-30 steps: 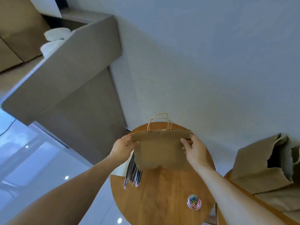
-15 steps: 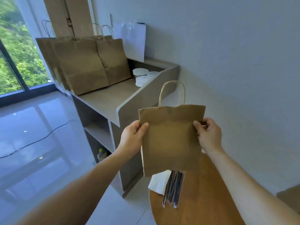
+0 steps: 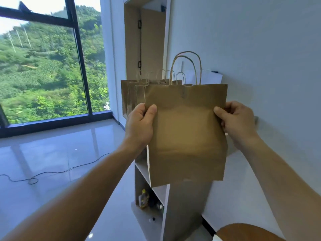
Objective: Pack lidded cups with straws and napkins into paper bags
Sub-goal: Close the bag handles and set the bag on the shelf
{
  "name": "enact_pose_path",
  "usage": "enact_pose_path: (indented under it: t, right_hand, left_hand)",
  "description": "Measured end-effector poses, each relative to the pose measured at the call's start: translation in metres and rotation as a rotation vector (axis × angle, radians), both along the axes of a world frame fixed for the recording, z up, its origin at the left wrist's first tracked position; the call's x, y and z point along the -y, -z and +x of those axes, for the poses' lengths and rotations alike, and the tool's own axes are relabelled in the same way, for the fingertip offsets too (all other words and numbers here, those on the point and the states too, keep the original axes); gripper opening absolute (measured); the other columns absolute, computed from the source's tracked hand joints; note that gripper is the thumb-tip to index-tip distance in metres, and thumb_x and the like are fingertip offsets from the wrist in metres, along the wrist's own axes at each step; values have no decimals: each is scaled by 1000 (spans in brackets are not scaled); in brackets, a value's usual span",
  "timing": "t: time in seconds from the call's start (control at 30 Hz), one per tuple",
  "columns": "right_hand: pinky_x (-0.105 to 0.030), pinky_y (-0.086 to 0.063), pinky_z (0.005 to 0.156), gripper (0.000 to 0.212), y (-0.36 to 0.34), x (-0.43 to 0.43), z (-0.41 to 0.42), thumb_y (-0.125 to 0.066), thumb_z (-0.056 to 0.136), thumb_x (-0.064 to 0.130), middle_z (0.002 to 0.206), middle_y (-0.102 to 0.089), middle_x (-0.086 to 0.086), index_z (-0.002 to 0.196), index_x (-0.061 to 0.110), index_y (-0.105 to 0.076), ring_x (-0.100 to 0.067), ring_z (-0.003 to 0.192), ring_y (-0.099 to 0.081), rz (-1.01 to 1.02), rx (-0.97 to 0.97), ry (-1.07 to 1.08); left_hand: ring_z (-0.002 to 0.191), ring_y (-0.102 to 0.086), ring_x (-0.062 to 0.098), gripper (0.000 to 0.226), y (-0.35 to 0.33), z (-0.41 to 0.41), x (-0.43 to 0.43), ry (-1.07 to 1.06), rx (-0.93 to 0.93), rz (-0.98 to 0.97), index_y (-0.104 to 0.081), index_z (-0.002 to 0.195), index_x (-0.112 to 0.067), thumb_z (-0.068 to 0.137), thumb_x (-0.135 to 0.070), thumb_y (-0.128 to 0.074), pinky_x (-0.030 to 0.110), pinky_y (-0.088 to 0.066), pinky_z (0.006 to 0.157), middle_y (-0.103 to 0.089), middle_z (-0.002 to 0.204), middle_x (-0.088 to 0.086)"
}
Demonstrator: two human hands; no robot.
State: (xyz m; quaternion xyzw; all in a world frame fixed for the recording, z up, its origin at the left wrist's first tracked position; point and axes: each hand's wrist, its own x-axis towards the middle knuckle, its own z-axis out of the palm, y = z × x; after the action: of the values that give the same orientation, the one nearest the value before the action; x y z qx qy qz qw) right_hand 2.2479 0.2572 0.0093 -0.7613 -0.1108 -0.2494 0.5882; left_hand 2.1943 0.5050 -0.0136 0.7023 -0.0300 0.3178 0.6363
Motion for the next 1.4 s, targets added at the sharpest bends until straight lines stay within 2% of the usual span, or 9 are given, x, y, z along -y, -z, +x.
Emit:
enact_pose_path:
  t: [0.07,0.2,0.3,0.4,0.67,0.8,1.0,1.2,1.4]
  right_hand:
    - [-28,-44,57,4,-11,-18,30,-70,90,21,68,-61,7,91,16,-68,3,47,-52,6,30,-23]
    - [-25,-47,51,6,-29,-43,97,-70,90,24,61,-62,15,86,25,-66,2,45,-52,2,40,-66]
    - [-21,-46,43,7,-35,-50,153,-69,91,20,53,-60,14,88,21,-63,-4,42,-51,-12,3,-133]
    - [-22,-51,47,6,-35,-48,214,-69,91,17,54,-61,9,92,16,-63,-7,44,-54,-48,-47,-175]
    - [-29,-60,60,3,-15,-30,357,-62,96,10,80,-67,-11,96,8,-61,-15,59,-67,-177,-223,-183]
    - [-37,-61,69,7,1,-21,407,-56,98,7,82,-63,-16,97,1,-58,-20,63,-65,-221,-299,-144]
    - [-41,-61,75,12,23,-4,461,-53,101,11,81,-66,-18,90,6,-57,-29,73,-69,-262,-377,-34]
    - [-45,-60,76,9,32,14,485,-52,101,12,80,-67,-17,93,9,-56,-27,68,-67,-258,-391,35]
    - [-46,-59,75,15,29,26,490,-50,101,8,79,-67,-19,87,13,-52,-30,66,-68,-239,-357,84]
  left_hand:
    - [73,-56,32,37,-13,18,-14,-57,26,27,-60,92,2,96,-34,-55,54,-51,69,-62,88,26]
    - [66,-47,16,34,-36,69,-36,-167,74,95,-59,83,-2,97,-33,-56,39,-40,62,-53,71,3]
    - [66,-48,14,34,-40,117,-44,-208,84,159,-61,87,-1,98,-33,-55,34,-41,61,-55,74,8]
    - [67,-50,13,35,-32,170,-48,-237,51,243,-63,88,-1,99,-33,-54,21,-38,55,-63,84,19]
    - [61,-45,13,42,6,294,-29,-192,-61,328,-57,75,5,96,-32,-60,21,-34,51,-53,64,9]
    - [48,-35,4,48,23,343,-18,-140,-123,386,-42,55,-13,94,-30,-63,20,-29,45,-40,45,-11]
    - [52,-32,13,50,43,399,2,-49,-186,443,-41,61,-4,94,-35,-62,32,-30,52,-37,52,-5]
    - [48,-33,8,56,60,424,25,-31,-131,486,-29,51,-20,93,-32,-64,24,-23,47,-34,43,-11]
    - [45,-35,6,51,61,432,38,0,-96,486,-39,49,-31,95,-29,-61,20,-27,44,-35,41,-12]
